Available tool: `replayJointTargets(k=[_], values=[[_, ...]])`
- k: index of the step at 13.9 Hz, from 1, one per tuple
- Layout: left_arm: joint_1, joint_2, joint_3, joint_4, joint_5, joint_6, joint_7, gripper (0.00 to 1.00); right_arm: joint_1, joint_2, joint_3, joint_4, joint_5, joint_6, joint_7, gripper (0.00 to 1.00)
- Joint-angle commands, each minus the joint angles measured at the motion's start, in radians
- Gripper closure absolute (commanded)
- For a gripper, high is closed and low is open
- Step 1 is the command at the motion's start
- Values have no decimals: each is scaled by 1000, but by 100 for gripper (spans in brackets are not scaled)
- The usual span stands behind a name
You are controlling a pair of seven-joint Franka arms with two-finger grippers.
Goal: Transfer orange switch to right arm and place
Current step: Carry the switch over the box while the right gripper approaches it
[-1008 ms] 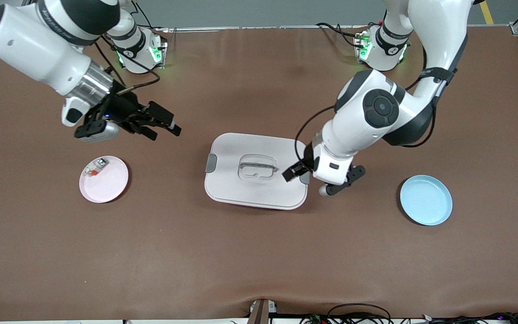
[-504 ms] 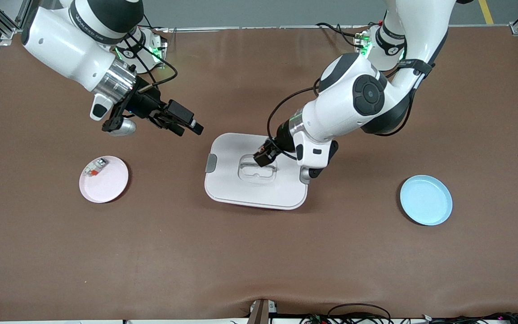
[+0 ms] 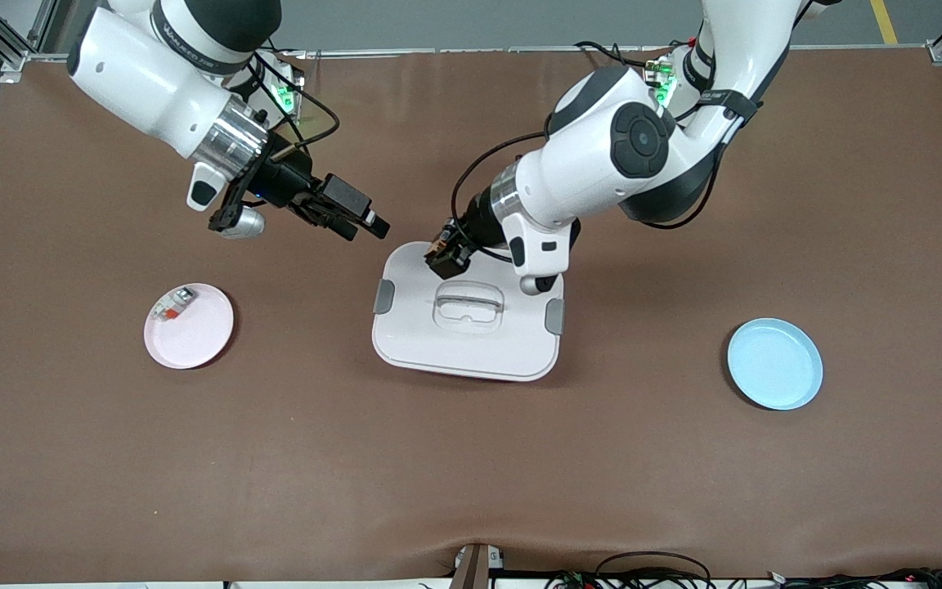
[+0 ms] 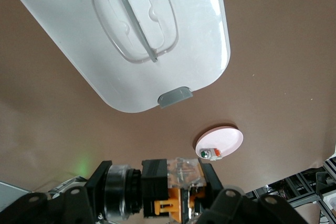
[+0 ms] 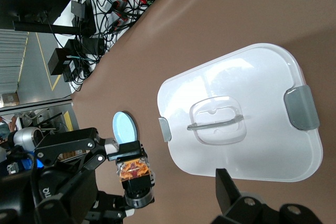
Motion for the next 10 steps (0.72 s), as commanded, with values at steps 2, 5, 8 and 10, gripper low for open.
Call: replayJointTargets(k=[2, 5, 8, 10], values=[[-4, 6, -4, 23, -35, 14, -49, 100, 42, -2, -9, -18, 32, 31, 8, 0], [-15, 6, -2, 23, -36, 19, -73, 100, 107, 26, -10, -16, 32, 95, 13, 0], [-16, 6, -2, 23, -36, 30, -75, 100, 128, 44, -9, -12, 34, 117, 13, 0], [-16, 5, -4, 23, -36, 30, -75, 100, 130, 62, -9, 7, 34, 117, 13, 0]])
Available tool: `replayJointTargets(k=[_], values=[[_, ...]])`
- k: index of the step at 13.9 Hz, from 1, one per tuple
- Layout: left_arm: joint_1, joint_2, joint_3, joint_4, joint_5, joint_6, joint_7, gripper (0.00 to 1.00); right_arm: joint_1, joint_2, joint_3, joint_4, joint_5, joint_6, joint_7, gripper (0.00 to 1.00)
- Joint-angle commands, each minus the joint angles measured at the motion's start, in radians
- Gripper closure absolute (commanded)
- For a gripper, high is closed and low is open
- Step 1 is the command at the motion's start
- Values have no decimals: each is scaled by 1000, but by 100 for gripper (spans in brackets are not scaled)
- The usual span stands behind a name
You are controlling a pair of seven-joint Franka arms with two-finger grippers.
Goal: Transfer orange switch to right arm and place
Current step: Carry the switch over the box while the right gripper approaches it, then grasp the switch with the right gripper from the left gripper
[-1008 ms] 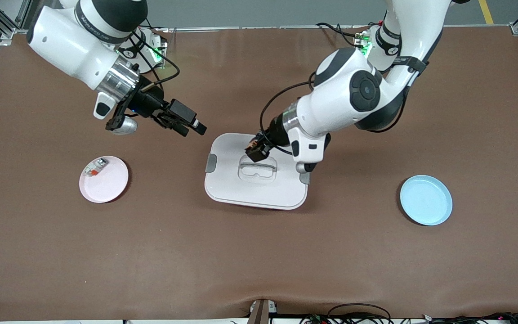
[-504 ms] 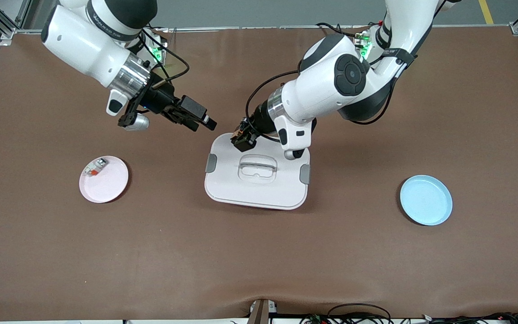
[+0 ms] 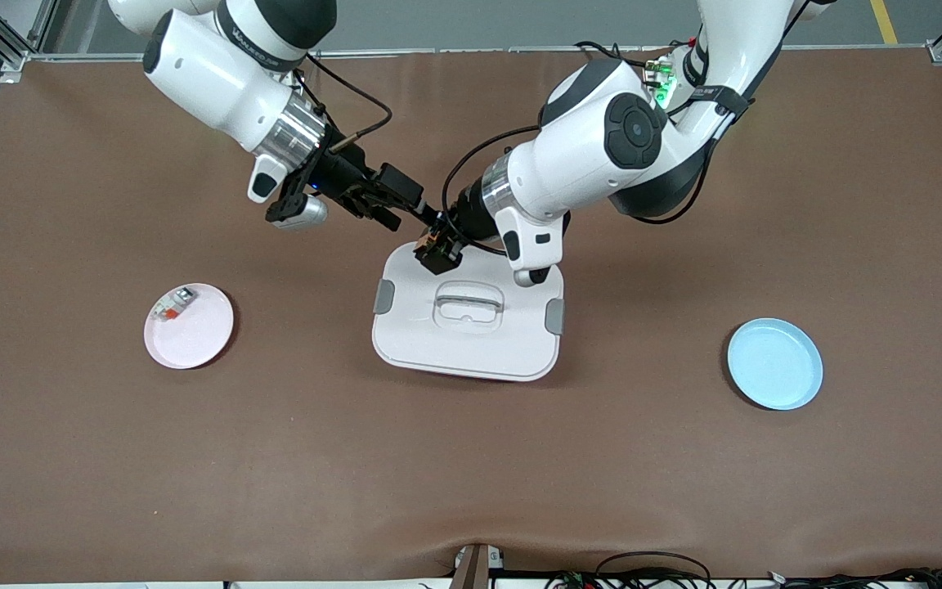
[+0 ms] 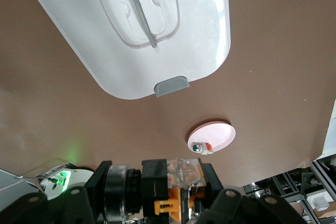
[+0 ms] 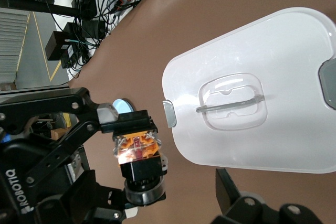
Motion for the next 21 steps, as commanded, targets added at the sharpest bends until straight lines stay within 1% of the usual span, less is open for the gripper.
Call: replayJointTargets(k=[1, 5, 9, 19, 20, 21], values=[[-5, 5, -4, 19, -19, 6, -14, 100, 10, 22, -9, 24, 32, 8, -4, 0], [-10, 5, -4, 19, -19, 6, -14, 100, 33, 57, -10, 72, 32, 10, 30, 0], [-11, 5, -2, 19, -19, 7, -13, 100, 67, 93, -10, 77, 32, 66, 30, 0], [-13, 5, -2, 19, -19, 7, -13, 100, 52, 103, -12, 75, 30, 53, 25, 0], [-13, 5, -2, 19, -19, 7, -13, 100, 52, 103, -12, 75, 30, 53, 25, 4], [-13, 5, -2, 19, -19, 7, -14, 100, 52, 103, -12, 75, 30, 53, 24, 25]])
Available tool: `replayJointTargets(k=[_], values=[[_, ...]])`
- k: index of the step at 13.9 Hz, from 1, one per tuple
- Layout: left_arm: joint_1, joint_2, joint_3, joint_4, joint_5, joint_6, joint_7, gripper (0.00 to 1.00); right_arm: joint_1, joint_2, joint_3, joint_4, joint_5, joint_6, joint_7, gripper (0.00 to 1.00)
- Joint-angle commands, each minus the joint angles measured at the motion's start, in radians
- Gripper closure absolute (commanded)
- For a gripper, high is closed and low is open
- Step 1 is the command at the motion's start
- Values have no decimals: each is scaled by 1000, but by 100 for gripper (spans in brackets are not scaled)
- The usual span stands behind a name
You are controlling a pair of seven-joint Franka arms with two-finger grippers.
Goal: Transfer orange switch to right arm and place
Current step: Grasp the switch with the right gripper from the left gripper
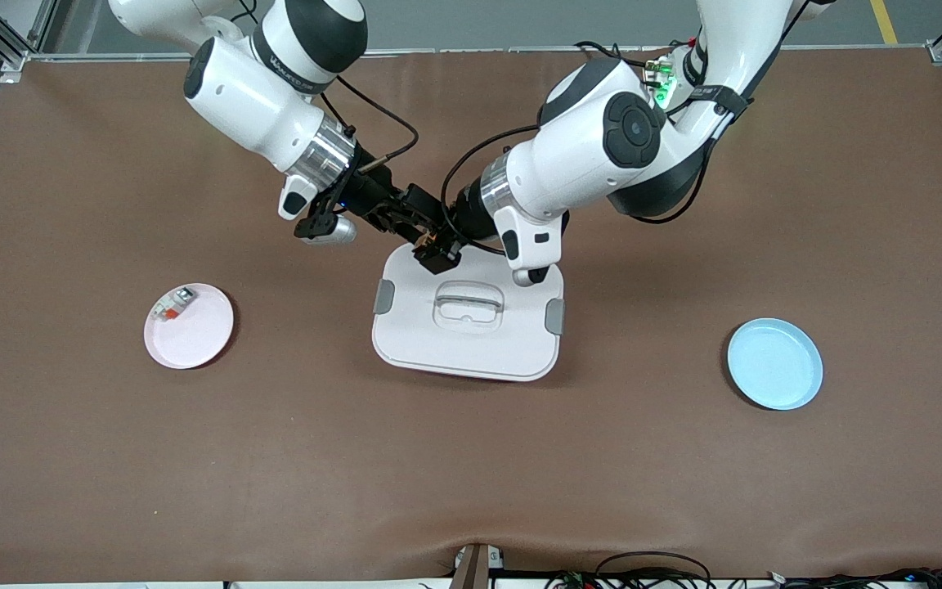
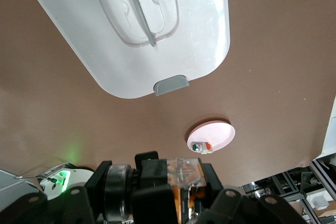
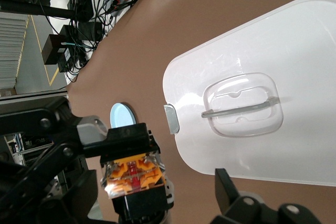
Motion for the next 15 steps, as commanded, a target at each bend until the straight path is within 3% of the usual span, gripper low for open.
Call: replayJointTargets(k=[1, 4, 7, 10, 13, 15], values=[[-9, 4, -1, 18, -19, 5, -14, 100, 3, 11, -2, 22, 19, -8, 2, 43], [-9, 4, -3, 18, -19, 5, -13, 100, 3, 11, -2, 22, 19, -8, -1, 77], [-8, 3, -4, 18, -19, 5, -14, 100, 3, 10, -2, 23, 19, -8, -1, 97], [3, 3, -4, 18, -19, 5, -10, 100, 3, 10, -2, 23, 19, -8, -2, 100], [9, 1, -4, 18, -19, 5, -7, 75, 2, 8, -3, 23, 19, -9, -2, 100], [11, 1, -3, 18, -19, 5, -5, 70, 0, 7, -8, 25, 19, -22, -4, 100]])
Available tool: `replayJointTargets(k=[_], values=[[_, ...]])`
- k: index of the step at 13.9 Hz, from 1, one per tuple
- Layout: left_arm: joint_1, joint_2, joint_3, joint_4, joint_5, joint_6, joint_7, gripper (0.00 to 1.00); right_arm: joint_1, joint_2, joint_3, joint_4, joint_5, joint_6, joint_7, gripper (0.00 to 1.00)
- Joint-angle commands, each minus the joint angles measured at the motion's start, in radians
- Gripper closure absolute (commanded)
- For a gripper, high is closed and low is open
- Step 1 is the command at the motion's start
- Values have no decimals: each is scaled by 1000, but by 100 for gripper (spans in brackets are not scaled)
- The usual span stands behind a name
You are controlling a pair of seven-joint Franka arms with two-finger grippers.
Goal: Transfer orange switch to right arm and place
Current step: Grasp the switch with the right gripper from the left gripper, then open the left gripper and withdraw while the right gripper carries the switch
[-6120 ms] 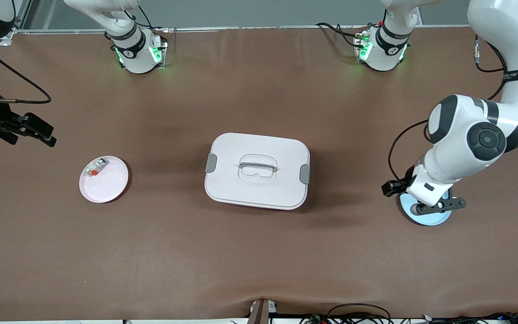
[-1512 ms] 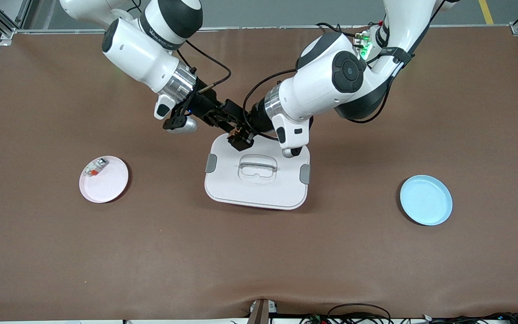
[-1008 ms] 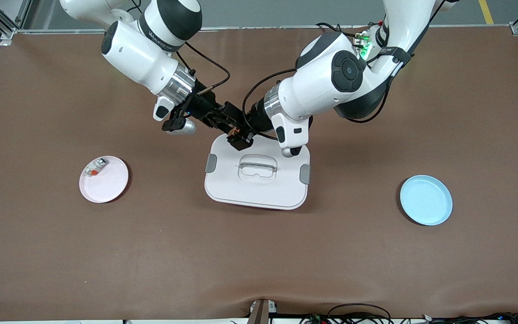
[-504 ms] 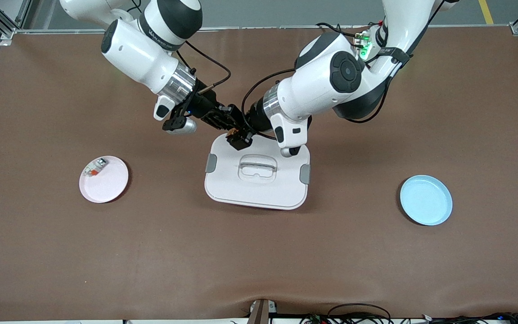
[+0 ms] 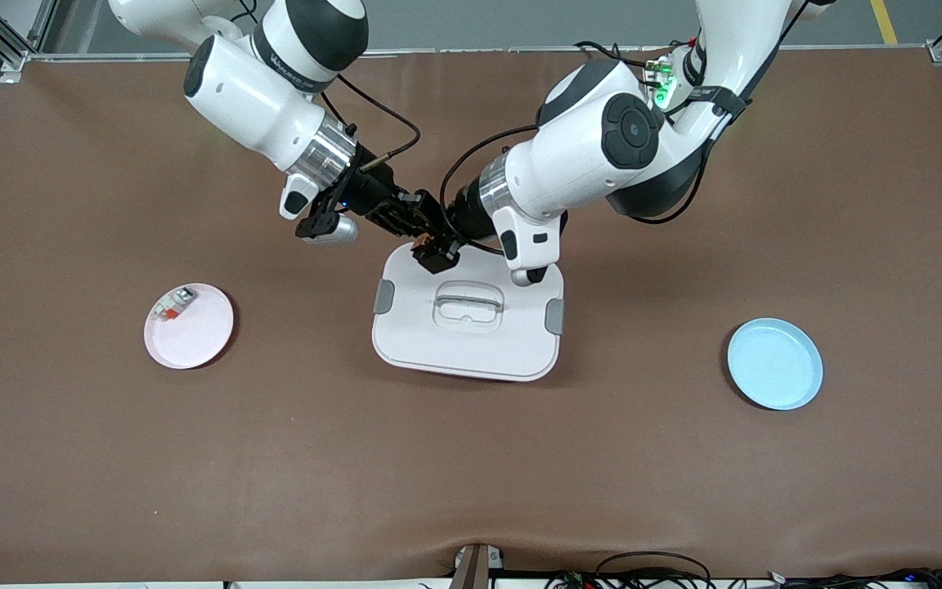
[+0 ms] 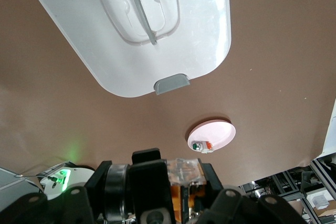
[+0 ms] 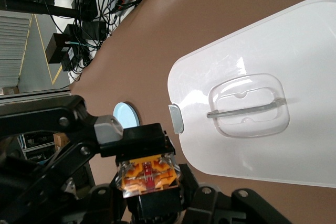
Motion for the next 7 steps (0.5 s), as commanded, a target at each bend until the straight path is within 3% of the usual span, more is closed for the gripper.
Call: replayJointTargets(k=[1, 2, 7], values=[[11, -3, -4, 16, -14, 4, -2, 45, -2, 2, -11, 12, 16, -35, 2, 100], [11, -5, -2, 16, -13, 4, -2, 0, -6, 2, -12, 24, 15, -59, 3, 100], [28, -49, 12, 16, 6, 2, 23, 0, -97, -4, -12, 95, -2, -251, -4, 100]])
